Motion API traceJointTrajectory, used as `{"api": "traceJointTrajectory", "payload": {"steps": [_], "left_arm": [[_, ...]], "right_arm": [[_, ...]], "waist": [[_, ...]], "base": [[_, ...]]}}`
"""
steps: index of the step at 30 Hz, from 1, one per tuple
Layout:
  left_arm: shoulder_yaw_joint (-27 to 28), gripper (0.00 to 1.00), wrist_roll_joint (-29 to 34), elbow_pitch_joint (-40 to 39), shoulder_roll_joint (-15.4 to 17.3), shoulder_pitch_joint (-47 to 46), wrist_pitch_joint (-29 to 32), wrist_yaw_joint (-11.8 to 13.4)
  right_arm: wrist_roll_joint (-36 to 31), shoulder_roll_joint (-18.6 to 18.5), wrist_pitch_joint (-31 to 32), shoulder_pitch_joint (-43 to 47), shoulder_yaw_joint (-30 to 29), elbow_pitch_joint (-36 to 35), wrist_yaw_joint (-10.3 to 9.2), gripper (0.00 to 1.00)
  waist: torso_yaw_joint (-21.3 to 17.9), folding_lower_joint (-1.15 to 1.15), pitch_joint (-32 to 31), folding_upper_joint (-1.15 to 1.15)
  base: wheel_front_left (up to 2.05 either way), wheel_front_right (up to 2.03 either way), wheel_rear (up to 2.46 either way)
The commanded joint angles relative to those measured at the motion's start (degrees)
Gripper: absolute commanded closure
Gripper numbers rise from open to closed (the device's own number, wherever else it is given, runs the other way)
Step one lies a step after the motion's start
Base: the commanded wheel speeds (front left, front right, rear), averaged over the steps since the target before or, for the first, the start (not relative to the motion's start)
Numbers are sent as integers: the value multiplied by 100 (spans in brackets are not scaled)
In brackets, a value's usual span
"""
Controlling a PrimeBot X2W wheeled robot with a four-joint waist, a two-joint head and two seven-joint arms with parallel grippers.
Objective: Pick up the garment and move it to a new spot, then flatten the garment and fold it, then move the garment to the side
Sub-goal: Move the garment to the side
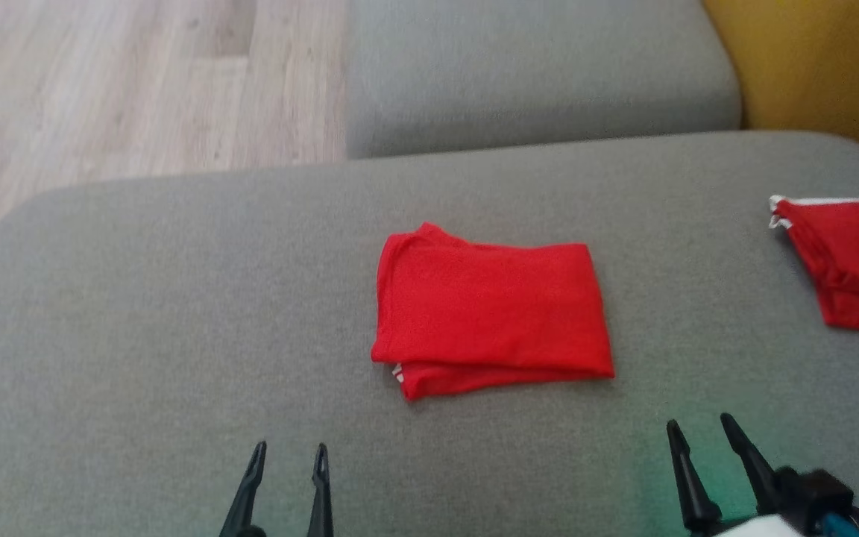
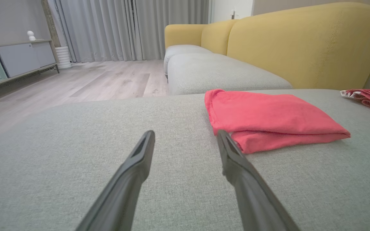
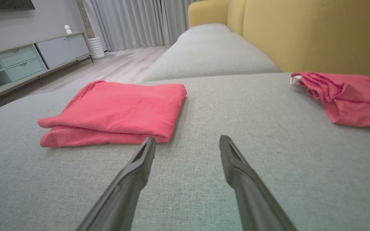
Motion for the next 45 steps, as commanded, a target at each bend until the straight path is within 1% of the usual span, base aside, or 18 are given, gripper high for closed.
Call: {"api": "traceJointTrajectory", "payload": {"steps": [1, 4, 5, 6, 7, 11, 14, 18, 21, 22, 23, 24, 27, 29, 31, 34, 39, 45], "left_arm": [[141, 0, 68, -182, -100, -369, -54, -14], [62, 0, 105, -182, -121, -473, -54, -17], [62, 0, 105, -182, -121, -473, -54, -17], [37, 0, 114, -187, -128, -531, -54, -12], [-16, 0, 133, -199, -142, -672, -54, 2], [-173, 0, 152, -150, -161, -958, -54, 8], [-277, 0, 151, -82, -168, -1156, -54, 23], [-404, 0, 126, -9, -173, -1384, -54, 56], [-498, 0, 74, 14, -174, -1502, -54, 107], [-527, 0, 63, 23, -175, -1532, -54, 122], [-553, 0, 58, 33, -175, -1556, -54, 133], [-569, 0, 53, 40, -175, -1574, -54, 145], [-546, 0, 54, 35, -175, -1585, -54, 203], [-521, 0, 54, 29, -175, -1580, -54, 227], [-494, 0, 112, 0, -176, -1612, -54, 261], [-399, 0, 137, -139, -176, -1729, -54, 375], [-329, 0, 87, -400, -176, -2050, -54, 320], [-248, 0, 204, -536, -176, -2467, -54, 260]], "right_arm": [[214, -159, -74, -482, 206, 38, -5, 0], [679, -219, 198, -905, 343, 349, -5, 0], [679, -219, 198, -905, 343, 349, -5, 0], [870, -245, 317, -1092, 369, 414, -5, 0], [1291, -314, 592, -1486, 470, 518, -5, 0], [2214, -480, 1253, -2215, 716, 750, -5, 0], [2874, -544, 1735, -2654, 869, 957, -5, 0], [3711, -521, 2300, -3058, 1029, 1230, -5, 0], [4208, -477, 2546, -3241, 1162, 1338, -5, 0], [4318, -485, 2556, -3285, 1201, 1353, -5, 22], [4403, -505, 2536, -3322, 1247, 1351, -5, 85], [4499, -521, 2505, -3349, 1284, 1333, -5, 100], [4716, -645, 2380, -3398, 1395, 1204, -5, 100], [4701, -857, 2286, -3432, 1510, 1100, -5, 100], [4620, -1153, 2215, -3493, 1619, 1003, -5, 100], [4510, -1696, 2173, -3653, 1674, 876, -5, 100], [4325, -2743, 2145, -4057, 1583, 688, -5, 100], [4210, -3828, 2117, -4462, 1339, 680, -5, 100]], "waist": [[75, 0, 230, 0], [128, 0, 533, 0], [128, 0, 533, 0], [141, 0, 657, 0], [160, 0, 903, 0], [195, 0, 1244, 0], [234, 0, 1389, 0], [299, 0, 1504, 0], [328, 0, 1552, 0], [338, 0, 1563, 0], [348, 0, 1572, 0], [350, 0, 1580, 0], [273, 0, 1611, 0], [153, 0, 1650, 0], [-12, 0, 1728, 0], [-281, 0, 1931, 0], [-709, 0, 2398, 0], [-995, 0, 2873, 0]], "base": [[0, 0, 0], [0, 0, 0], [0, 0, 0], [0, 0, 0], [0, 0, 0], [0, 0, 0], [0, 0, 0], [0, 0, 0], [0, 0, 0], [0, 0, 0], [0, 0, 0], [0, 0, 0], [0, 0, 0], [0, 0, 0], [0, 0, 0], [0, 0, 0], [0, 0, 0], [0, 0, 0]]}}
